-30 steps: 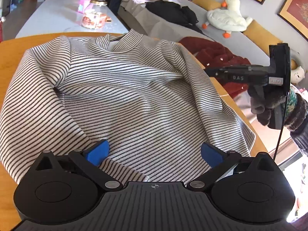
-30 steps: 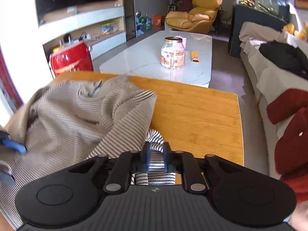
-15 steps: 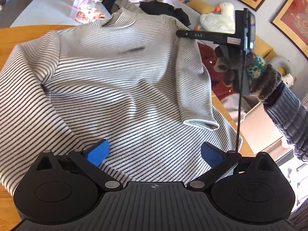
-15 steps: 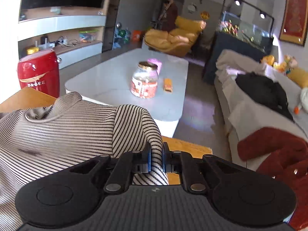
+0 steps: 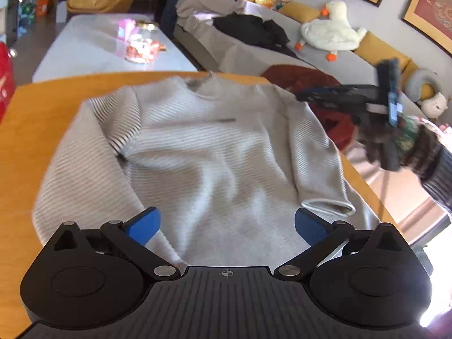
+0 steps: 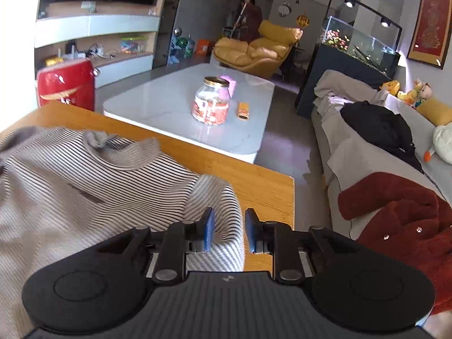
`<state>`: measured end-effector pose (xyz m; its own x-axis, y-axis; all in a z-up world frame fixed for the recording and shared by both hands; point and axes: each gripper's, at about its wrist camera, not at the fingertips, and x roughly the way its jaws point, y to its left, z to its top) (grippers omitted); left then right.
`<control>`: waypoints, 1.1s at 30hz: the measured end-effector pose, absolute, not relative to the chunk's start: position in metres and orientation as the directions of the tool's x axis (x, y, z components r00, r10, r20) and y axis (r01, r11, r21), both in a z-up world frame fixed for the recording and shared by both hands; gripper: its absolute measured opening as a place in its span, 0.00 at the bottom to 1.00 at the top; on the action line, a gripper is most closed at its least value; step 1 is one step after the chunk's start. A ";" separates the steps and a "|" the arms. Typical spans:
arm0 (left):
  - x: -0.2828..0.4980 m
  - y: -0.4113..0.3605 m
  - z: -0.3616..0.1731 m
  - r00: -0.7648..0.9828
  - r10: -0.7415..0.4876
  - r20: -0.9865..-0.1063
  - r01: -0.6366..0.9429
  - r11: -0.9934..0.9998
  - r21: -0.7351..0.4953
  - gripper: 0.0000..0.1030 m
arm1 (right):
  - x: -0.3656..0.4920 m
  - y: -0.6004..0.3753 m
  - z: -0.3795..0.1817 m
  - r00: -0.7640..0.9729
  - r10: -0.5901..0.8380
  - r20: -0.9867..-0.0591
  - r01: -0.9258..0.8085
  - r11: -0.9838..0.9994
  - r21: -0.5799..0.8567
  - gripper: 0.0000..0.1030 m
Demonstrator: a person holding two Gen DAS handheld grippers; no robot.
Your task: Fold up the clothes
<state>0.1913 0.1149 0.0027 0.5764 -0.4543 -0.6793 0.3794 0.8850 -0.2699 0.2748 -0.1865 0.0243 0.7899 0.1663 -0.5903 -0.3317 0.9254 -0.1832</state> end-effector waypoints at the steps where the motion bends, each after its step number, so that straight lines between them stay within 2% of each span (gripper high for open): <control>1: 0.195 0.118 0.007 0.613 -0.413 -0.674 0.349 0.906 -0.238 1.00 | 0.259 -0.184 0.031 0.773 0.212 -0.598 -0.374 0.914 -0.160 0.42; 2: 0.198 0.122 0.010 0.647 -0.369 -0.667 0.309 0.927 -0.213 1.00 | 0.242 -0.181 0.037 0.754 0.257 -0.605 -0.415 0.899 -0.136 0.51; 4: 0.202 0.130 0.015 0.706 -0.292 -0.645 0.234 0.956 -0.177 1.00 | 0.210 -0.170 0.043 0.701 0.336 -0.628 -0.502 0.859 -0.100 0.56; 7: 0.205 0.135 0.024 0.748 -0.256 -0.612 0.175 0.966 -0.190 1.00 | 0.166 -0.140 0.024 0.604 0.389 -0.696 -0.620 0.777 -0.104 0.56; 10: 0.203 0.135 0.028 0.756 -0.279 -0.592 0.176 0.958 -0.227 1.00 | 0.140 -0.117 -0.008 0.640 0.297 -0.708 -0.633 0.726 -0.268 0.55; 12: 0.200 0.134 0.027 0.749 -0.298 -0.591 0.184 0.951 -0.247 1.00 | 0.130 -0.111 -0.023 0.686 0.257 -0.681 -0.617 0.701 -0.357 0.47; 13: 0.198 0.135 0.026 0.744 -0.306 -0.594 0.187 0.949 -0.255 1.00 | 0.133 -0.113 -0.022 0.687 0.254 -0.680 -0.612 0.707 -0.354 0.10; 16: 0.188 0.136 0.022 0.728 -0.324 -0.604 0.203 0.944 -0.261 1.00 | 0.156 -0.132 0.006 0.751 0.230 -0.619 -0.536 0.760 -0.368 0.07; 17: 0.184 0.136 0.022 0.728 -0.326 -0.604 0.210 0.943 -0.257 1.00 | 0.165 -0.138 0.022 0.772 0.234 -0.591 -0.509 0.785 -0.354 0.03; 22: 0.161 0.142 0.027 0.741 -0.328 -0.586 0.254 0.945 -0.207 1.00 | 0.207 -0.170 0.100 0.864 0.230 -0.447 -0.373 0.889 -0.264 0.03; 28: 0.151 0.150 0.025 0.741 -0.337 -0.581 0.268 0.942 -0.204 1.00 | 0.258 -0.207 0.194 0.947 0.180 -0.266 -0.216 0.970 -0.113 0.03; 33: 0.149 0.162 0.021 0.742 -0.335 -0.581 0.241 0.942 -0.236 1.00 | 0.294 -0.139 0.182 0.901 0.307 -0.307 -0.348 0.933 -0.089 0.03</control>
